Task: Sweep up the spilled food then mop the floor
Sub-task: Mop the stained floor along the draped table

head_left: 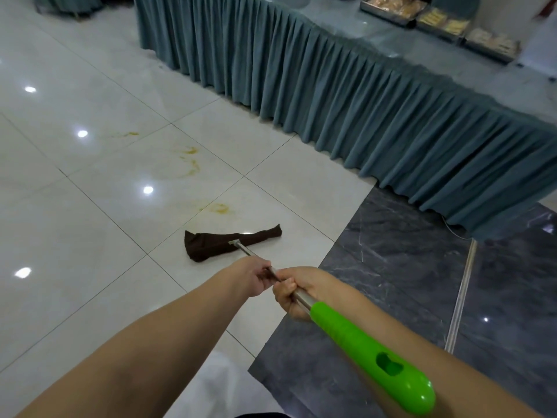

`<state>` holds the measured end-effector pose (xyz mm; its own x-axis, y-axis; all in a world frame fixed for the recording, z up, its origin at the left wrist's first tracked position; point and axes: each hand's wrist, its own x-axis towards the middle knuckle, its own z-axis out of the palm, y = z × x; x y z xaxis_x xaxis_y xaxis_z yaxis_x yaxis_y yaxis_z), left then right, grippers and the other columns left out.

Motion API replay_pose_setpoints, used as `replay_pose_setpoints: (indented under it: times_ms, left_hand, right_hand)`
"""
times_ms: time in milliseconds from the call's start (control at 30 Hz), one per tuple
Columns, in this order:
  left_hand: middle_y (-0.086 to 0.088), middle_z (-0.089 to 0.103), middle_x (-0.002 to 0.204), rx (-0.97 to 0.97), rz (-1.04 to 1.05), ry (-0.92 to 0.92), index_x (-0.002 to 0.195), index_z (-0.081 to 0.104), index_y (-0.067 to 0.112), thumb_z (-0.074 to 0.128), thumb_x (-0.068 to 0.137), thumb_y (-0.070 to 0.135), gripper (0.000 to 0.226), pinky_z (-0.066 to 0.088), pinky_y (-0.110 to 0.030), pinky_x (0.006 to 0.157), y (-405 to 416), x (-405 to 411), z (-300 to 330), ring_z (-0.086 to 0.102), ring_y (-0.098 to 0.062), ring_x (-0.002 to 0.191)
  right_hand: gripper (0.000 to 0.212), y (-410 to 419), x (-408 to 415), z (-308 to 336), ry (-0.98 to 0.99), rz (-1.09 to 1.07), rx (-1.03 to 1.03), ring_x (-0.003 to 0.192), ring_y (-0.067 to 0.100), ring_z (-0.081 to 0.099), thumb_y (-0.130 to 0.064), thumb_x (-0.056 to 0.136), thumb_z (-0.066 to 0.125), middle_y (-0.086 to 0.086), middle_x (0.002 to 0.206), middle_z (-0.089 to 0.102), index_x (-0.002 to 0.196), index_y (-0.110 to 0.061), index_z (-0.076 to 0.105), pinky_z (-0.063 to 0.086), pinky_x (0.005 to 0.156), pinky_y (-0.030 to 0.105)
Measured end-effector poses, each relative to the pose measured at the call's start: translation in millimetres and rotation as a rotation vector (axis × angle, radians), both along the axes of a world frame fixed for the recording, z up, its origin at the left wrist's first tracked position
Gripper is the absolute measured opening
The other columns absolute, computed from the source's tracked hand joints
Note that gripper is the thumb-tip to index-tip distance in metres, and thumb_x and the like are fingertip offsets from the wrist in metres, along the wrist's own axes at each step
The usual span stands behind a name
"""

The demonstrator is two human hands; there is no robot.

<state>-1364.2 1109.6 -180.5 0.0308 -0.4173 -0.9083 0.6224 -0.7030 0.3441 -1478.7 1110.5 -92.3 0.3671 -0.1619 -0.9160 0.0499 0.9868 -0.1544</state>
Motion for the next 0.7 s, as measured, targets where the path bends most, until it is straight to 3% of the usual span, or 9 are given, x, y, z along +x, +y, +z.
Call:
replay_pose_setpoints:
  times_ms: [67,100,200,267,400,467,567,700]
  left_hand:
    - [-0.008,0.045,0.034,-0.009,0.002,-0.016,0.063,0.042,0.002,0.043,0.098,0.005,0.035,0.046,-0.017,0.077,-6,5,4,0.043,-0.015,0.022]
    - [-0.009,0.045,0.041,-0.014,0.009,-0.024,0.063,0.042,0.002,0.044,0.098,0.005,0.036,0.047,-0.020,0.074,-8,8,5,0.043,-0.015,0.025]
    - [-0.008,0.042,0.032,-0.027,0.030,-0.055,0.062,0.042,0.001,0.043,0.097,0.001,0.035,0.047,-0.016,0.037,-12,21,2,0.041,-0.014,0.017]
    - [-0.006,0.039,0.023,-0.010,0.029,-0.058,0.062,0.042,0.002,0.043,0.098,0.002,0.035,0.038,-0.013,0.026,-13,29,-3,0.038,-0.012,0.014]
    - [-0.008,0.045,0.040,0.017,0.035,-0.020,0.064,0.044,0.001,0.046,0.098,0.005,0.034,0.037,-0.013,0.024,-21,48,-19,0.041,-0.012,0.015]
    - [-0.010,0.049,0.037,0.024,0.059,0.028,0.065,0.044,0.000,0.045,0.098,0.005,0.033,0.042,-0.015,0.028,-29,57,-27,0.045,-0.014,0.018]
    - [-0.013,0.050,0.035,0.021,0.095,0.068,0.069,0.045,-0.001,0.044,0.099,0.006,0.030,0.053,-0.018,0.055,-50,77,-32,0.052,-0.020,0.028]
    - [-0.012,0.052,0.032,0.035,0.104,0.057,0.072,0.046,-0.002,0.045,0.099,0.006,0.028,0.046,-0.022,0.028,-89,117,-38,0.053,-0.019,0.023]
  right_hand:
    - [0.024,-4,6,3,-0.005,-0.009,-0.006,0.020,0.005,0.031,-0.007,0.099,0.040,0.006,0.037,0.046,0.078,-0.005,0.050,0.030,0.023,0.011]
    - [0.023,-5,9,3,-0.004,-0.011,-0.009,0.020,0.005,0.031,-0.007,0.099,0.040,0.006,0.038,0.046,0.078,-0.006,0.050,0.030,0.023,0.011]
    - [0.023,-10,21,0,0.000,-0.001,-0.013,0.021,0.005,0.031,-0.006,0.099,0.040,0.006,0.037,0.046,0.078,-0.006,0.051,0.030,0.023,0.011]
    - [0.023,-15,30,-5,0.013,0.000,-0.006,0.021,0.005,0.031,-0.007,0.099,0.041,0.006,0.036,0.046,0.078,-0.006,0.051,0.030,0.023,0.010]
    - [0.023,-28,50,-20,0.033,-0.008,0.040,0.020,0.006,0.031,-0.008,0.099,0.041,0.006,0.035,0.046,0.078,-0.007,0.051,0.029,0.022,0.011]
    - [0.024,-36,61,-26,0.037,-0.018,0.047,0.021,0.006,0.031,-0.008,0.099,0.041,0.005,0.035,0.046,0.077,-0.007,0.051,0.028,0.022,0.011]
    - [0.025,-54,81,-30,0.051,-0.024,0.047,0.021,0.006,0.031,-0.007,0.098,0.043,0.004,0.035,0.046,0.074,-0.009,0.050,0.028,0.024,0.009]
    - [0.025,-91,121,-30,0.045,-0.030,0.064,0.022,0.007,0.031,-0.008,0.098,0.043,0.004,0.034,0.043,0.074,-0.010,0.048,0.028,0.024,0.009]
